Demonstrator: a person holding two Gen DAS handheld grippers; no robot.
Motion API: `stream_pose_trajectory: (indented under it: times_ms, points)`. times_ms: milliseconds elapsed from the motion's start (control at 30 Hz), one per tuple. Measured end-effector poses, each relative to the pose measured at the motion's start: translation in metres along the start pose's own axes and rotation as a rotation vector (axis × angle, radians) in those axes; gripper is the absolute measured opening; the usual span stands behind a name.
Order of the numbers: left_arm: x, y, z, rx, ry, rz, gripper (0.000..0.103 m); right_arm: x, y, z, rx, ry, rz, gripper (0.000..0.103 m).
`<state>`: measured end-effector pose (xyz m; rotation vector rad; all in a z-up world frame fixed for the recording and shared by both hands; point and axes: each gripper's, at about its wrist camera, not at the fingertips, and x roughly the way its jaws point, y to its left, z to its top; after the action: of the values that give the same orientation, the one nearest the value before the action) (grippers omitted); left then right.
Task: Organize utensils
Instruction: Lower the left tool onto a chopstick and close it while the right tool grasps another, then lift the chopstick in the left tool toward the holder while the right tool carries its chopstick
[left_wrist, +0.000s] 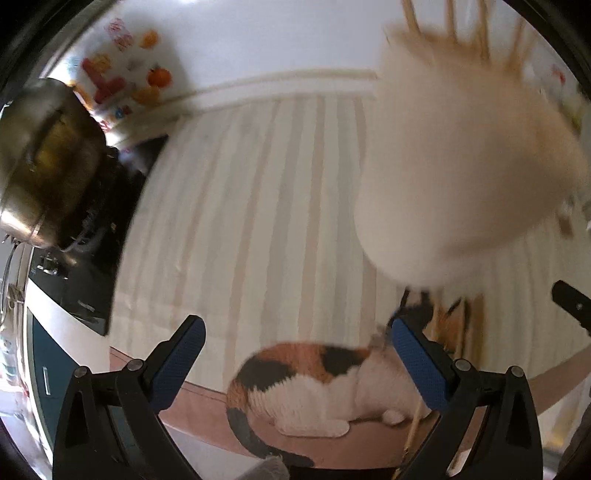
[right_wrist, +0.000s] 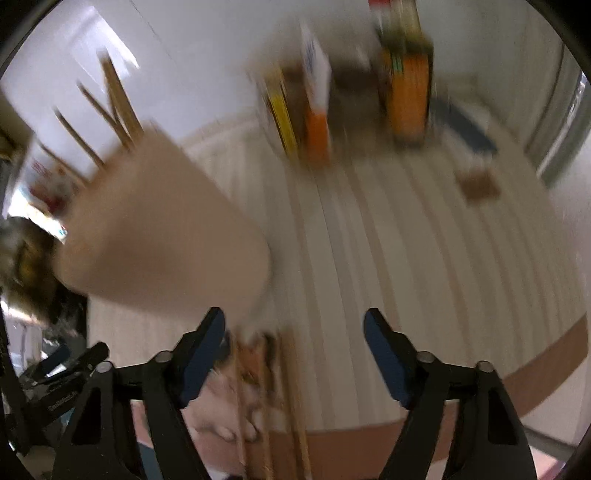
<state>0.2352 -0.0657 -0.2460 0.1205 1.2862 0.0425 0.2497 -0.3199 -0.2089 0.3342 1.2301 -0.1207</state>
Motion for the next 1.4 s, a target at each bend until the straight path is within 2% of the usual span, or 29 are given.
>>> stream_pose_trajectory:
  times_ms: [167, 367, 500, 633, 667, 800, 1000, 1033, 1100, 1167, 1200, 1267, 1300, 1400]
  points:
    - [0.035, -0.017, -0.022, 0.05, 0.08, 0.007, 0.103, 0.047, -0.003, -0.036, -0.026, 0.147, -0.03, 0.063]
    - [0.061, -0.026, -0.04, 0.081, 0.141, 0.012, 0.103, 0.076, 0.003, -0.061, -0.078, 0.236, -0.049, 0.052]
    - [0.066, -0.033, -0.046, 0.094, 0.159, 0.007, 0.103, 0.09, 0.01, -0.074, -0.13, 0.283, -0.081, 0.034]
    - [0.065, -0.046, -0.05, 0.119, 0.164, -0.016, 0.103, 0.091, 0.011, -0.08, -0.177, 0.266, -0.129, 0.009]
    - [0.065, -0.05, -0.05, 0.126, 0.164, -0.02, 0.103, 0.092, 0.011, -0.081, -0.188, 0.267, -0.144, 0.007]
    - [0.061, -0.071, -0.05, 0.147, 0.17, -0.072, 0.103, 0.092, 0.009, -0.085, -0.2, 0.269, -0.189, 0.007]
    - [0.064, -0.097, -0.048, 0.147, 0.192, -0.138, 0.101, 0.089, -0.029, -0.08, -0.136, 0.277, -0.223, 0.007]
    - [0.066, -0.102, -0.047, 0.151, 0.194, -0.149, 0.096, 0.088, -0.036, -0.077, -0.123, 0.279, -0.224, 0.007]
    - [0.069, -0.112, -0.047, 0.164, 0.204, -0.158, 0.075, 0.088, -0.049, -0.076, -0.084, 0.29, -0.213, 0.007]
    - [0.073, -0.12, -0.048, 0.172, 0.216, -0.161, 0.042, 0.089, -0.058, -0.075, -0.066, 0.292, -0.211, 0.007]
    - [0.071, -0.123, -0.047, 0.164, 0.204, -0.17, 0.038, 0.09, -0.061, -0.076, -0.064, 0.292, -0.213, 0.007]
    - [0.067, -0.125, -0.045, 0.162, 0.196, -0.17, 0.014, 0.089, -0.065, -0.076, -0.061, 0.288, -0.215, 0.007]
    - [0.067, -0.124, -0.046, 0.162, 0.197, -0.172, 0.007, 0.089, -0.066, -0.076, -0.064, 0.285, -0.218, 0.007]
    - [0.064, -0.118, -0.048, 0.146, 0.201, -0.16, 0.005, 0.087, -0.059, -0.069, -0.07, 0.28, -0.224, 0.007]
